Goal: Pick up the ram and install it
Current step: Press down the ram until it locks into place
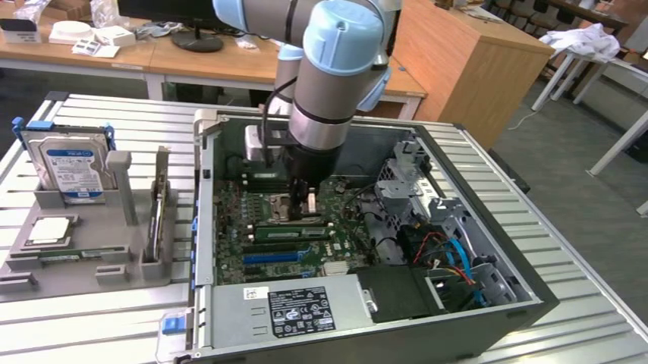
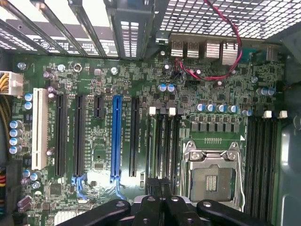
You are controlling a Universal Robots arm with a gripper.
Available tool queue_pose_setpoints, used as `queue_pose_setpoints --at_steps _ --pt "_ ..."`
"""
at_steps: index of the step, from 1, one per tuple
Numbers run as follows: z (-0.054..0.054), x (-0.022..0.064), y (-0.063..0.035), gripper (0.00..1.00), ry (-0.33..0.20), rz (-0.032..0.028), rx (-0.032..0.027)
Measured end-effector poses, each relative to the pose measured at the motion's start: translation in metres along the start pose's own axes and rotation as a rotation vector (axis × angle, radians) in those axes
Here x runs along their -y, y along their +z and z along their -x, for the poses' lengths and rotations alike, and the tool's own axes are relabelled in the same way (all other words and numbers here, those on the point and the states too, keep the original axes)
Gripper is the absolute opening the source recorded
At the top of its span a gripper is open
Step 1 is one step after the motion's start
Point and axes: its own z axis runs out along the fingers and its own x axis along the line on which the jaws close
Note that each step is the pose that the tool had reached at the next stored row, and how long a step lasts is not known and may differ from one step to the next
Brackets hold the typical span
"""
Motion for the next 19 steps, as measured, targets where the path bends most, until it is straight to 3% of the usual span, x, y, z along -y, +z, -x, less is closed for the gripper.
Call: queue_pose_setpoints --at_steps 19 --pt "0.001 -0.0187 0.0011 0.11 0.001 -0.0001 -0.0001"
